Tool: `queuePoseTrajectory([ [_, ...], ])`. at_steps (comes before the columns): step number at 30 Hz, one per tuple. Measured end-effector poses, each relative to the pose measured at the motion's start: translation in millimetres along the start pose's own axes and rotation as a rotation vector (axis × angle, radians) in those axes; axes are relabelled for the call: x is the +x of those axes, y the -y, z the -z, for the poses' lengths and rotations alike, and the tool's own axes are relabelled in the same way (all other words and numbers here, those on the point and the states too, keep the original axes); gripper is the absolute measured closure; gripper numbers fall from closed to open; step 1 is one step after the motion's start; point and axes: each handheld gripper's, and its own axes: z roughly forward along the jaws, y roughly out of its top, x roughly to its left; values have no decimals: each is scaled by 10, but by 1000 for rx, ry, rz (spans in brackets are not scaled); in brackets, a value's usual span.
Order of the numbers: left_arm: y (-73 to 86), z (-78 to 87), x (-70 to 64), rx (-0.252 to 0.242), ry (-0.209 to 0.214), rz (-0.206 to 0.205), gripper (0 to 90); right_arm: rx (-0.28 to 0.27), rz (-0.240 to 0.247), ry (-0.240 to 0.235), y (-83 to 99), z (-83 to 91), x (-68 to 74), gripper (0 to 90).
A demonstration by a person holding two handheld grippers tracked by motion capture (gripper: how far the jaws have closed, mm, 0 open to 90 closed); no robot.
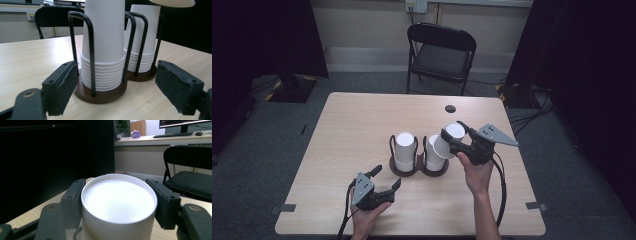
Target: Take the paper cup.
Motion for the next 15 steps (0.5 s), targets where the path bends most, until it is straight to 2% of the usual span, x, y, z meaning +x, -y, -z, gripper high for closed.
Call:
queuePoseTrajectory([
  [2,-14,-4,-2,-1,15,15,243,-1,-13,-12,26,33,12,349],
  [8,-11,-2,-1,-1,42,16,237,-10,-48,-27,116,151,95,349],
  [15,-5,-2,-9,-11,85,43,248,-22,-86,-61,253,240,201,350],
])
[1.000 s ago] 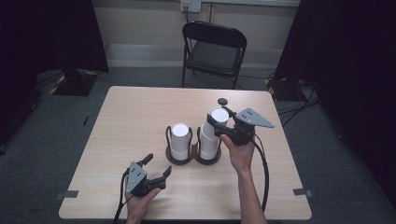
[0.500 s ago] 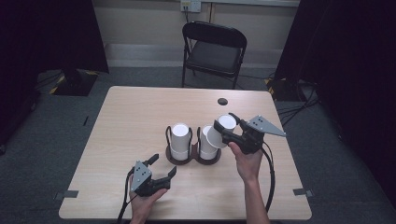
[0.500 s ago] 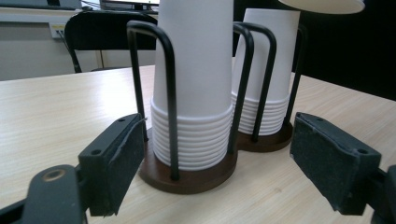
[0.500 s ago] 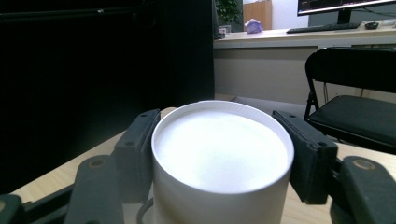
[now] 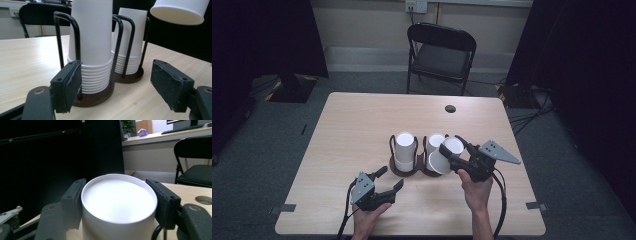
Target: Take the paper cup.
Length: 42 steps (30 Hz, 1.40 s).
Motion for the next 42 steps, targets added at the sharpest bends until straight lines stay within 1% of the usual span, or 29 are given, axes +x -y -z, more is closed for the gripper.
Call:
queuePoseTrajectory([
  [2,-5,-2,0,-1,14,-1,249,-3,-19,-21,54,7,15,349],
  [3,-8,-6,-2,1,25,5,250,0,-30,-28,76,9,20,350],
  [5,-11,-20,-6,0,37,11,251,2,-42,-29,144,13,39,350],
  [7,-16,-29,-14,-4,49,19,243,-1,-60,-45,201,17,51,350],
  [11,-35,-35,-36,-16,62,12,232,-16,-114,-73,294,23,53,350],
  [12,-40,-37,-36,-15,68,9,234,-16,-124,-80,315,26,55,350],
  [13,-44,-41,-39,-22,76,15,248,-17,-131,-84,335,24,57,350],
  [15,-52,-47,-41,-19,96,17,273,-24,-137,-69,373,33,72,350],
  [16,-56,-53,-44,-21,104,15,278,-25,-142,-73,388,38,74,350],
  [18,-60,-68,-56,-21,119,13,280,-38,-168,-84,431,51,79,351],
  [23,-55,-105,-86,-32,135,11,293,-45,-218,-110,527,45,87,351],
  [24,-54,-110,-88,-32,137,10,297,-52,-243,-126,557,46,88,351],
  [25,-55,-114,-89,-32,142,9,297,-52,-243,-126,557,46,88,351],
  [26,-56,-118,-89,-38,158,-1,310,-56,-249,-129,566,43,91,351],
  [27,-56,-120,-98,-45,170,0,350,-59,-261,-135,578,38,100,351],
  [28,-60,-124,-102,-50,175,2,358,-57,-264,-146,587,24,106,351],
  [30,-72,-133,-108,-63,201,17,361,-53,-263,-151,596,3,130,351],
  [31,-76,-136,-114,-71,211,13,391,-54,-271,-163,602,-11,145,351],
  [32,-80,-136,-116,-78,211,7,412,-59,-280,-172,607,-21,158,351],
  [34,-83,-146,-117,-83,222,18,432,-64,-289,-191,610,-37,181,351],
  [35,-84,-151,-117,-88,224,14,436,-67,-292,-193,610,-41,190,351],
  [39,-77,-163,-126,-120,236,4,474,-69,-311,-224,610,-68,216,351],
  [42,-73,-184,-135,-144,231,-11,500,-68,-341,-251,628,-91,225,351],
])
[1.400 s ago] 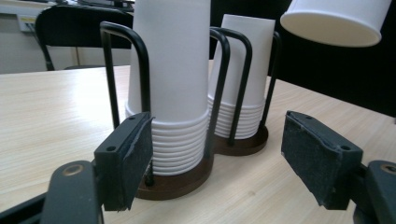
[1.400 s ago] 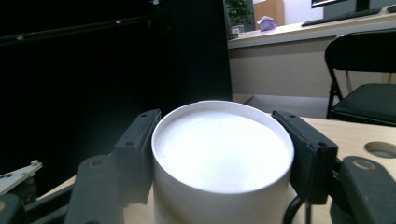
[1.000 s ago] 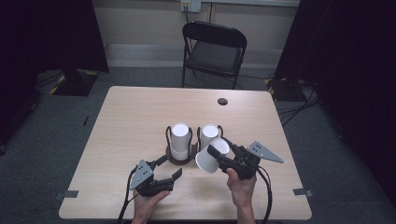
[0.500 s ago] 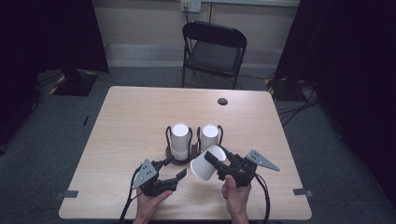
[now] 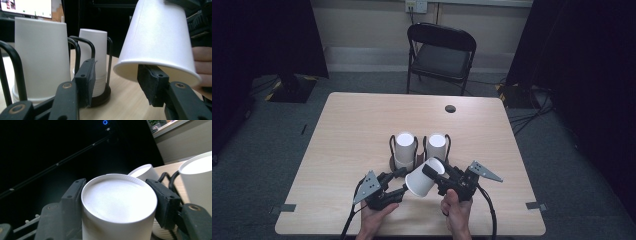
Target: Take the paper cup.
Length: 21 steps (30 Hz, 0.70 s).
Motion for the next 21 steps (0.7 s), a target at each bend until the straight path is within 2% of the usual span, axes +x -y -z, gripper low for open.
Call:
queuePoseTrajectory([
  [8,0,-66,-45,-51,16,-26,597,7,-40,-35,52,-47,8,351],
  [13,-12,-80,-63,-84,10,-38,611,20,-57,-55,73,-65,3,351],
  [16,-17,-82,-94,-77,-5,-66,634,21,-71,-64,71,-69,-21,350],
  [21,-4,-60,-77,-71,-15,-61,683,53,-111,-72,76,-86,-82,346],
])
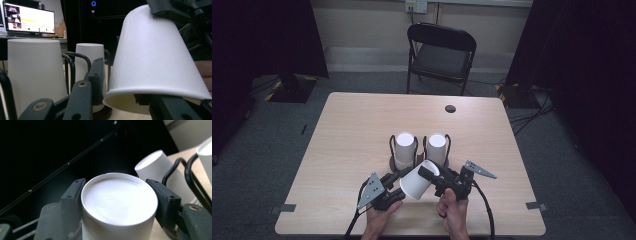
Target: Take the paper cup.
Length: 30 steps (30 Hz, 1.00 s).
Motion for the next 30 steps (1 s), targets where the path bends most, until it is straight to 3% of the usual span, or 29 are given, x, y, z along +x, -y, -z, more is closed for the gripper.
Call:
queuePoseTrajectory([
  [4,-4,22,21,10,-6,7,734,16,-21,-7,21,-10,-40,339],
  [7,1,34,21,20,-9,0,784,23,-10,-5,25,-9,-39,331],
  [16,23,32,9,54,26,4,817,16,92,71,19,22,-20,296],
  [17,24,31,7,55,33,7,827,11,112,99,9,33,-9,292],
  [22,15,42,20,62,58,31,859,14,147,139,-5,56,-3,296],
  [30,-17,59,57,101,95,78,865,8,194,156,-11,84,7,294],
])
